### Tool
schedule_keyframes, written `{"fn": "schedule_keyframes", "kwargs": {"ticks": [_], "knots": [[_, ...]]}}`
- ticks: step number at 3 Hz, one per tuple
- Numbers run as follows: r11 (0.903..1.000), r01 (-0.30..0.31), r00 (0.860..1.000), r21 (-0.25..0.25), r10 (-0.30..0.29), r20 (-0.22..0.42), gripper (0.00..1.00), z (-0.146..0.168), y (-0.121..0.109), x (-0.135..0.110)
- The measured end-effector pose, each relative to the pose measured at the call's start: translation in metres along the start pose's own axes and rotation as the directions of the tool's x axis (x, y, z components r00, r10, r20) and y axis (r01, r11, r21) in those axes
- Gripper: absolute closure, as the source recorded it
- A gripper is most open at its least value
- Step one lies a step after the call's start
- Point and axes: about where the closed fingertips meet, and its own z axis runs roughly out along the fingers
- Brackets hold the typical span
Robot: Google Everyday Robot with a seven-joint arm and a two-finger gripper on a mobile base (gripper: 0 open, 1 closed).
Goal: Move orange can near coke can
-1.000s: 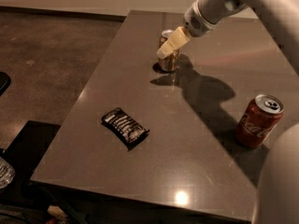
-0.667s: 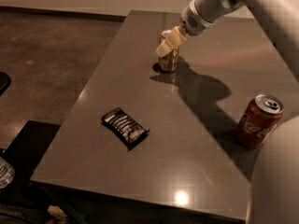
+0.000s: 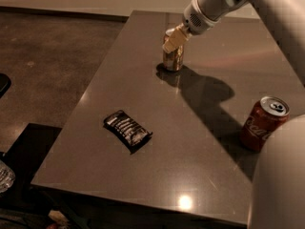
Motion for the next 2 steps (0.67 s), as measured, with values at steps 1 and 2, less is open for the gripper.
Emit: {"fn": "schedule_keyframes", "kwargs": {"ticks": [1,2], "knots": [[0.9999,-0.010,1.000,0.000,0.010,-0.015,0.87,-0.020,0.005,0.006],[0.9984,-0.050,0.998,0.027,0.051,-0.031,1.00,-0.056,0.011,0.021]]}}
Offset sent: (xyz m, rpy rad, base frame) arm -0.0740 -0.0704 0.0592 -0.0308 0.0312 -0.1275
